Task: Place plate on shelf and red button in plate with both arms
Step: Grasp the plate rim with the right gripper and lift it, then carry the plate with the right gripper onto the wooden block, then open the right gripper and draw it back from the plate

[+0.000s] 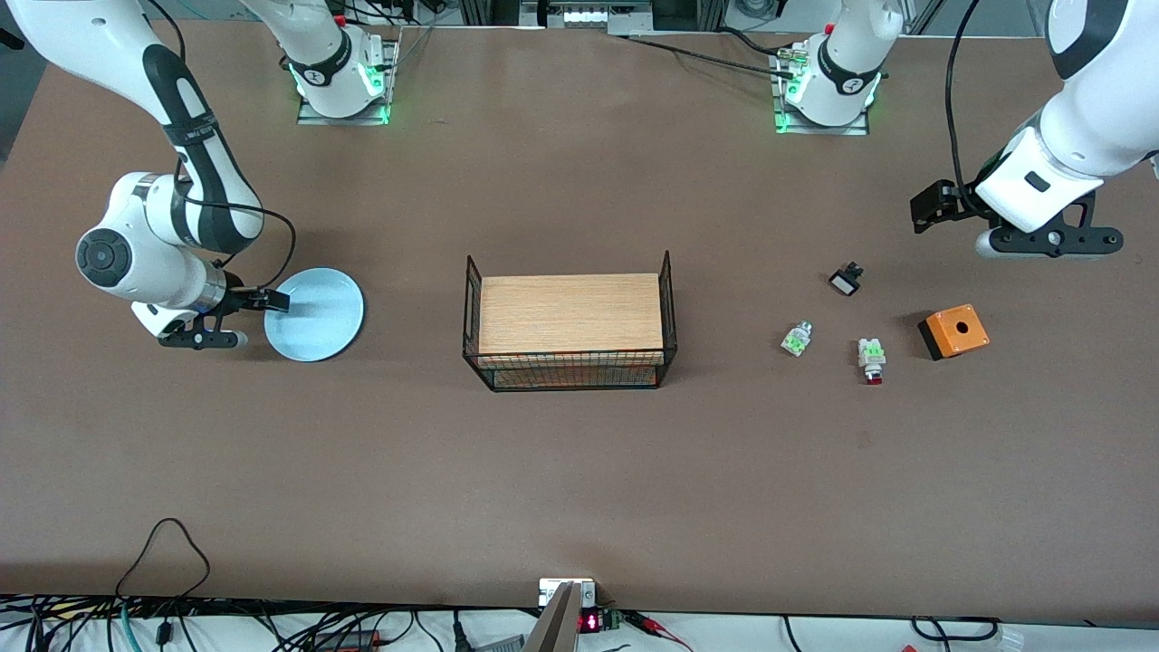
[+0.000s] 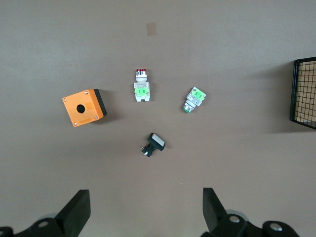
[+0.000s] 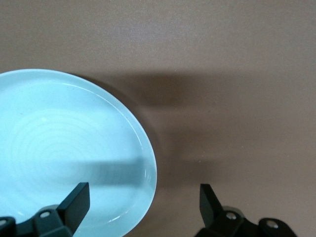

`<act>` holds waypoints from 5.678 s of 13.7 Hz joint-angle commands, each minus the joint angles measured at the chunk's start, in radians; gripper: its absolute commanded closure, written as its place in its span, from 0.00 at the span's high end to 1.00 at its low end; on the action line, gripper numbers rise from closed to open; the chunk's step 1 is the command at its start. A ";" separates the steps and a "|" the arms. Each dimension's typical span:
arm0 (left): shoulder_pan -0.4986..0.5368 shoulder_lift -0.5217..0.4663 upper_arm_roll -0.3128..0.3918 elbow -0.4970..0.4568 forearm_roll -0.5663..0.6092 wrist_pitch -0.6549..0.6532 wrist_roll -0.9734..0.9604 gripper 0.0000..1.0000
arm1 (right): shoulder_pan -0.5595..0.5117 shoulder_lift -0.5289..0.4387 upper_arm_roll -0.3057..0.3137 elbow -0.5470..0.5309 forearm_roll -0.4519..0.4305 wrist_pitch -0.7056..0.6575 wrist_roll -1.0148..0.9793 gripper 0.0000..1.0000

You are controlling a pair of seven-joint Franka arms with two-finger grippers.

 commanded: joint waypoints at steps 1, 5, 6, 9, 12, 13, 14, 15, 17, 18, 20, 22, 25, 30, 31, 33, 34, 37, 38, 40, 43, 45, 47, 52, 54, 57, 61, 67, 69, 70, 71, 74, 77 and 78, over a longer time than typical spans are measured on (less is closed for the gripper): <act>-0.001 0.015 0.002 0.031 0.013 -0.025 0.011 1.00 | -0.012 0.017 0.007 -0.009 0.002 0.041 -0.022 0.91; -0.001 0.015 0.002 0.031 0.013 -0.025 0.011 1.00 | -0.013 0.027 0.007 -0.009 0.002 0.045 -0.030 0.62; -0.001 0.015 0.002 0.031 0.013 -0.023 0.011 1.00 | -0.013 0.028 0.007 -0.009 0.002 0.048 -0.039 0.56; 0.004 0.016 0.002 0.031 0.014 -0.020 0.011 1.00 | -0.012 0.031 0.007 -0.009 0.002 0.048 -0.044 0.34; 0.004 0.016 0.002 0.031 0.013 -0.020 0.011 1.00 | -0.010 0.039 0.007 -0.009 0.002 0.048 -0.044 0.10; 0.004 0.016 0.004 0.031 0.013 -0.022 0.011 1.00 | -0.010 0.039 0.007 -0.009 0.002 0.048 -0.044 0.05; 0.005 0.016 0.004 0.031 0.013 -0.022 0.011 1.00 | -0.012 0.041 0.007 -0.009 0.002 0.048 -0.042 0.00; 0.005 0.022 0.005 0.031 0.013 -0.022 0.011 1.00 | -0.010 0.041 0.007 -0.009 0.002 0.047 -0.036 0.00; 0.007 0.027 0.011 0.031 0.013 -0.020 0.011 1.00 | -0.010 0.039 0.007 -0.009 0.005 0.042 -0.027 0.00; 0.005 0.027 0.011 0.031 0.013 -0.020 0.011 1.00 | -0.010 0.034 0.008 -0.007 0.010 0.038 -0.024 0.00; 0.005 0.027 0.011 0.031 0.013 -0.020 0.011 1.00 | -0.012 0.009 0.010 -0.004 0.014 0.004 -0.009 0.00; 0.010 0.027 0.013 0.031 0.013 -0.022 0.011 1.00 | -0.009 -0.047 0.014 0.002 0.015 -0.054 0.037 0.00; 0.010 0.027 0.013 0.031 0.013 -0.022 0.011 1.00 | -0.003 -0.108 0.022 0.057 0.040 -0.198 0.086 0.00; 0.010 0.027 0.011 0.031 0.013 -0.022 0.011 1.00 | 0.002 -0.237 0.030 0.178 0.162 -0.511 0.191 0.00; 0.010 0.027 0.013 0.031 0.013 -0.022 0.011 1.00 | 0.016 -0.267 0.031 0.194 0.174 -0.556 0.244 0.00; 0.010 0.027 0.013 0.031 0.013 -0.022 0.011 1.00 | 0.068 -0.321 0.031 0.221 0.198 -0.626 0.386 0.00; 0.010 0.027 0.013 0.031 0.013 -0.020 0.011 1.00 | 0.097 -0.344 0.031 0.235 0.218 -0.654 0.460 0.00; 0.010 0.027 0.013 0.033 0.013 -0.020 0.011 1.00 | 0.174 -0.390 0.049 0.286 0.274 -0.735 0.672 0.00; 0.010 0.027 0.011 0.031 0.013 -0.020 0.012 1.00 | 0.180 -0.394 0.089 0.310 0.297 -0.737 0.759 0.00; 0.010 0.027 0.013 0.031 0.014 -0.020 0.012 1.00 | 0.180 -0.394 0.186 0.368 0.303 -0.739 0.937 0.00; 0.010 0.027 0.013 0.033 0.013 -0.020 0.012 1.00 | 0.181 -0.391 0.295 0.419 0.340 -0.731 1.173 0.00; 0.010 0.027 0.011 0.033 0.014 -0.020 0.012 1.00 | 0.209 -0.383 0.342 0.424 0.344 -0.694 1.290 0.00; 0.010 0.027 0.013 0.031 0.014 -0.022 0.012 1.00 | 0.249 -0.360 0.353 0.421 0.344 -0.619 1.417 0.00; 0.010 0.027 0.013 0.031 0.016 -0.022 0.012 1.00 | 0.342 -0.273 0.353 0.406 0.327 -0.496 1.561 0.00; 0.011 0.027 0.013 0.030 0.017 -0.025 0.014 1.00 | 0.362 -0.266 0.353 0.378 0.327 -0.460 1.575 0.00; 0.011 0.027 0.011 0.030 0.017 -0.025 0.012 1.00 | 0.392 -0.239 0.353 0.361 0.326 -0.394 1.620 0.00; 0.016 0.027 0.013 0.028 0.017 -0.028 0.014 1.00 | 0.416 -0.205 0.353 0.329 0.298 -0.280 1.624 0.00; 0.031 0.036 0.013 0.027 0.016 -0.051 0.006 1.00 | 0.436 -0.171 0.353 0.249 0.249 -0.101 1.624 0.00; 0.044 0.038 0.013 0.027 0.016 -0.054 0.006 1.00 | 0.439 -0.154 0.353 0.249 0.249 -0.062 1.624 0.00; 0.042 0.038 0.013 0.027 0.016 -0.060 0.003 1.00 | 0.444 -0.147 0.353 0.249 0.249 -0.054 1.624 0.00; 0.042 0.038 0.013 0.027 0.016 -0.062 -0.002 1.00 | 0.445 -0.141 0.353 0.249 0.249 -0.048 1.624 0.00; 0.044 0.038 0.013 0.028 0.020 -0.066 -0.005 1.00 | 0.456 -0.122 0.353 0.251 0.251 -0.027 1.622 0.00; 0.041 0.054 0.011 0.047 0.025 -0.072 0.004 1.00 | 0.465 -0.110 0.352 0.249 0.251 -0.004 1.619 0.00; 0.041 0.067 0.011 0.053 0.025 -0.074 0.006 1.00 | 0.464 -0.110 0.349 0.249 0.251 -0.005 1.615 0.00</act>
